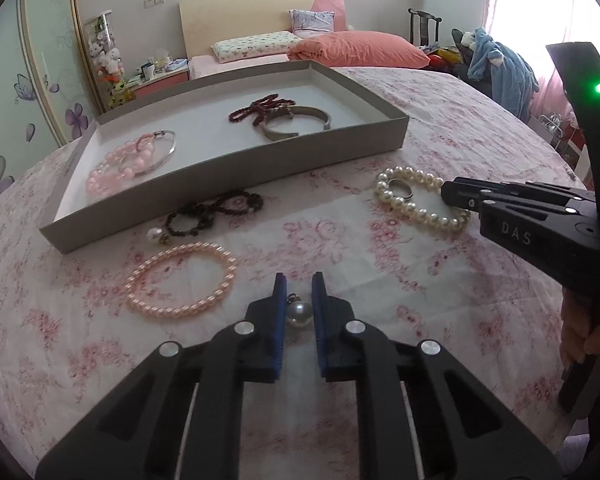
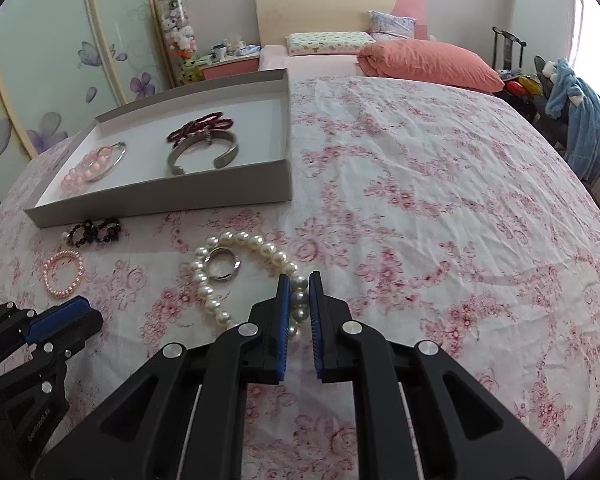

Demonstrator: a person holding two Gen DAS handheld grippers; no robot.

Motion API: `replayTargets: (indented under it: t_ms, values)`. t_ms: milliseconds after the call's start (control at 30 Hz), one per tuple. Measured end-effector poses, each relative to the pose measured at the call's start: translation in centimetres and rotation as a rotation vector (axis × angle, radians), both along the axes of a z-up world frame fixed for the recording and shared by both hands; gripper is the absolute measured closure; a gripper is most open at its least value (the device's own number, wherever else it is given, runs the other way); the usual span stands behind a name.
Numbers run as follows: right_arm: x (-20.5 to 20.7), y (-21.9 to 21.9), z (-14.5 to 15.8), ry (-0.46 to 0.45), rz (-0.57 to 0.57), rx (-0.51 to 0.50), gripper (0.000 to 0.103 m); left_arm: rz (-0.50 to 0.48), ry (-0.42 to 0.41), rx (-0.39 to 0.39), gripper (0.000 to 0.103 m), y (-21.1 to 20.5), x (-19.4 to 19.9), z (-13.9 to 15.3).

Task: Organize jewelry

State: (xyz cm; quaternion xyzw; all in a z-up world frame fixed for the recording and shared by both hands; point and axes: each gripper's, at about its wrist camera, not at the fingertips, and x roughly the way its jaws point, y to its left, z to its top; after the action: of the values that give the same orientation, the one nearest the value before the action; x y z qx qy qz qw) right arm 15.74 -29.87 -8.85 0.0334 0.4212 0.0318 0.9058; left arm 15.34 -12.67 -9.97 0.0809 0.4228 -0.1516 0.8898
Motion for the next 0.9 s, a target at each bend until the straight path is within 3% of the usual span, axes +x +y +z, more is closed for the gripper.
replayTargets:
  t_ms: [267,633,900]
  values:
    - [-0.5,2.0,0.0,-0.002,0.074,-0.01,0.092,0.034,-0.002,0.005,0.089,4.2,-1.4,0.1]
    - [-0.2,2.3,0.2,0.0,0.057,0.008,0.093,0.04,-0.002,0.0,0.09,5.1,-1.6,0.2]
    - [0.5,3.1,3.9,-0.134,0.088,0.082,0.093,0.098,-0.028,-0.033,0.09,7.4,-1.7,1.4]
